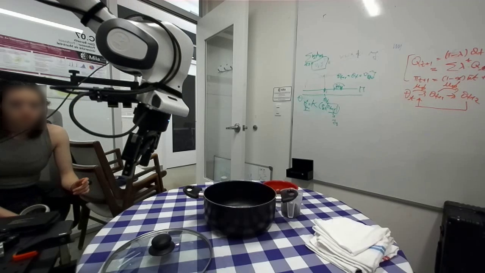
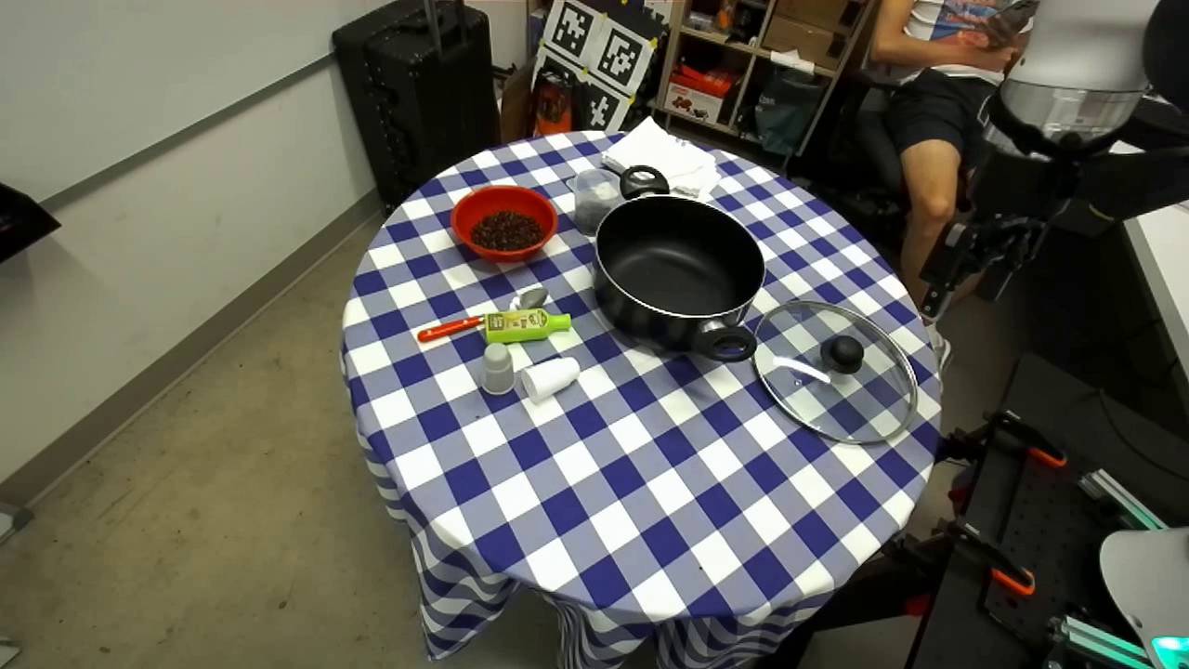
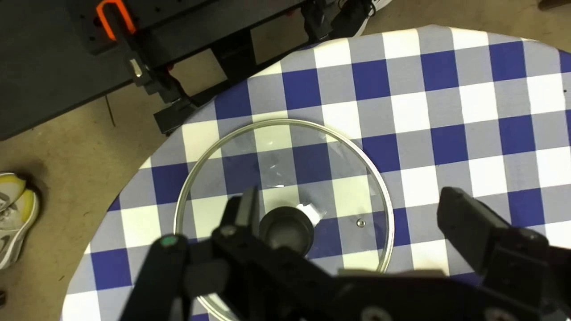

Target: Put the lid on the pot

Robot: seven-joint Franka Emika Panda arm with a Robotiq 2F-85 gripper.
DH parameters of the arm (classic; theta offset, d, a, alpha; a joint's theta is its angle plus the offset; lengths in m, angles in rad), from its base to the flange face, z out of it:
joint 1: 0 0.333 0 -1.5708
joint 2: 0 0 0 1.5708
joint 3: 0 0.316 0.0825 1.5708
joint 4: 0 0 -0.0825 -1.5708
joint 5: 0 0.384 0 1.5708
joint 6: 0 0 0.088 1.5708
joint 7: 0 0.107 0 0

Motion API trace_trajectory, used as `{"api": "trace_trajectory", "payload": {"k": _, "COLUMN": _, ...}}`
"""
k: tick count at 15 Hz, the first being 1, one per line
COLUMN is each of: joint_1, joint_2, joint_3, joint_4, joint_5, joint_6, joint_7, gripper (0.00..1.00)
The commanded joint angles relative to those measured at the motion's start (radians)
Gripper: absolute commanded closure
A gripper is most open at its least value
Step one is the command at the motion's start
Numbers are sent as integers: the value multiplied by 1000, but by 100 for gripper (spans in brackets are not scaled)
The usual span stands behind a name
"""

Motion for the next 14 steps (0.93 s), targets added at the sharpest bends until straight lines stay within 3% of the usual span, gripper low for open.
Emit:
{"api": "trace_trajectory", "payload": {"k": 1, "joint_1": 0, "joint_2": 101, "joint_3": -40, "joint_4": 26, "joint_5": 96, "joint_6": 6, "joint_7": -114, "gripper": 0}}
{"api": "trace_trajectory", "payload": {"k": 10, "joint_1": -18, "joint_2": 282, "joint_3": -52, "joint_4": 100, "joint_5": 315, "joint_6": -49, "joint_7": -409, "gripper": 0}}
{"api": "trace_trajectory", "payload": {"k": 14, "joint_1": -32, "joint_2": 351, "joint_3": -48, "joint_4": 154, "joint_5": 314, "joint_6": -83, "joint_7": -423, "gripper": 0}}
